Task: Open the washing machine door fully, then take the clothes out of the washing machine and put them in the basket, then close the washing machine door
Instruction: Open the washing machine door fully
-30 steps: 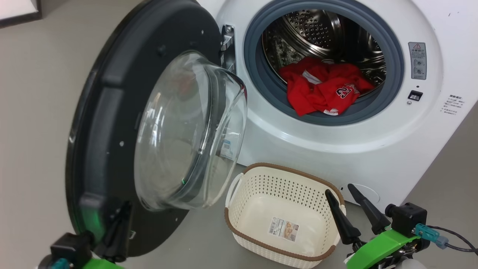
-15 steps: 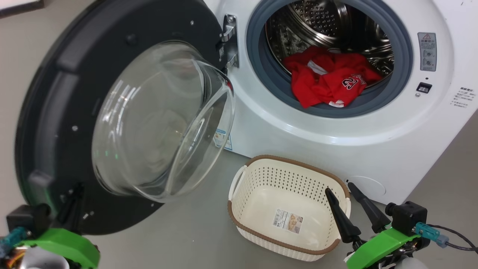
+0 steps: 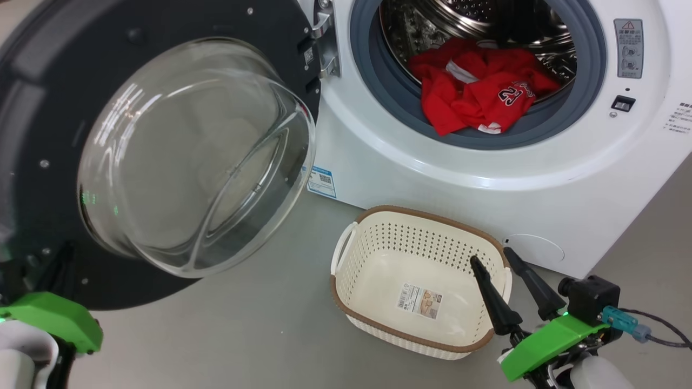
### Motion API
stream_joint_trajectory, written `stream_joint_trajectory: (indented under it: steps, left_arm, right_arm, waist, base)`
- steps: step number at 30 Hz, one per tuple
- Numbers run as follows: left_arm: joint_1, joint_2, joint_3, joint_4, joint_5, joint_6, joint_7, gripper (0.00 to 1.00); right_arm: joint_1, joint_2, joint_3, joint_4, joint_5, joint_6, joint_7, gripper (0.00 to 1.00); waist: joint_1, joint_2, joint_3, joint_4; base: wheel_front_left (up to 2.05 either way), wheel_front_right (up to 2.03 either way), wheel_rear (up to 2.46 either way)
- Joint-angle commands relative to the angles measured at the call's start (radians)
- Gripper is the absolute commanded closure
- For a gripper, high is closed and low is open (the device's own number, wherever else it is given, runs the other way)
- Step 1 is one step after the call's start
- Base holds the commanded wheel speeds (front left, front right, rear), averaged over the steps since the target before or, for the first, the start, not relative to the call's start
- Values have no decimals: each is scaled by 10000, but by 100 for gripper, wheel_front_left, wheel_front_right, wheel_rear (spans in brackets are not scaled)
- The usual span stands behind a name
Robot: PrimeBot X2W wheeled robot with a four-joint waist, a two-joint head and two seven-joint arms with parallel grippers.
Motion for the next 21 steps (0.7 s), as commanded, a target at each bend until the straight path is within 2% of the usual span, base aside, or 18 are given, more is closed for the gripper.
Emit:
stream_joint_trajectory:
  steps: [1, 13, 21]
  left_arm:
    - [-692, 693, 459, 73, 46, -21, -143, 100]
    - [-1944, 836, 49, 2090, 100, -428, -578, 100]
    - [-2155, 703, -249, 2616, -5, -556, -925, 100]
  right_arm:
    - [-380, -51, 255, -214, -7, 16, -130, 0]
    - [-503, 78, 349, -149, 47, 16, -130, 0]
    - [-417, 75, 274, -173, 62, 16, -130, 0]
  waist:
    - [0, 0, 60, -19]
    - [0, 0, 127, -108]
    - [0, 0, 47, -47]
  base:
    - [0, 0, 0]
    - [0, 0, 0]
    - [0, 0, 0]
